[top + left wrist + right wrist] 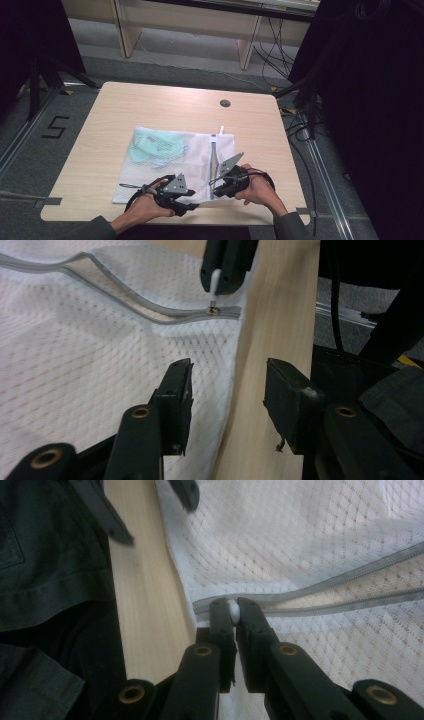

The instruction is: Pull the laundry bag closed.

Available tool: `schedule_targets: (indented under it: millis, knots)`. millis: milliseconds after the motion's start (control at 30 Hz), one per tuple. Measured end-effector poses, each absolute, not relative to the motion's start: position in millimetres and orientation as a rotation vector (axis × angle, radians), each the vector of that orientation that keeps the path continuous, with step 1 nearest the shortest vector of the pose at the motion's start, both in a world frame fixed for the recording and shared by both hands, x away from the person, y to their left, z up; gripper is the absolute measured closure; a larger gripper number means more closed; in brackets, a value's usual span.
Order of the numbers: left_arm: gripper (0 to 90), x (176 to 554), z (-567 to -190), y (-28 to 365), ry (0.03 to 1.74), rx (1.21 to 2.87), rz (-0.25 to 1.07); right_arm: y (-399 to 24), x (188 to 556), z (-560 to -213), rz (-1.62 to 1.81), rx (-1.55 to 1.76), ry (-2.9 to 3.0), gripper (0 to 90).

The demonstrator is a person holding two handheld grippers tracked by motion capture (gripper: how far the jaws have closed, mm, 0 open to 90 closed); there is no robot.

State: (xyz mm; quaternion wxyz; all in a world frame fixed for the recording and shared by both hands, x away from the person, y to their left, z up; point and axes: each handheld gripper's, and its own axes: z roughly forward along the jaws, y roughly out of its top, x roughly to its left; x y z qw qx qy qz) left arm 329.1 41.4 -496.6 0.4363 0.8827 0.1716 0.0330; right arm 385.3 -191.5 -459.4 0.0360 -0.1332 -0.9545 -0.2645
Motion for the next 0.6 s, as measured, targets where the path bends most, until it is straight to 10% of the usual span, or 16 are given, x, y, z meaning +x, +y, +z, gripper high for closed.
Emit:
schedule_targets:
  millis: [600]
  knots:
    - [63.9, 333.5, -502.7, 13.2, 0.360, 2.235, 0.181, -189.7, 386.3, -456.8, -0.821, -0.428, -2.926, 86.6]
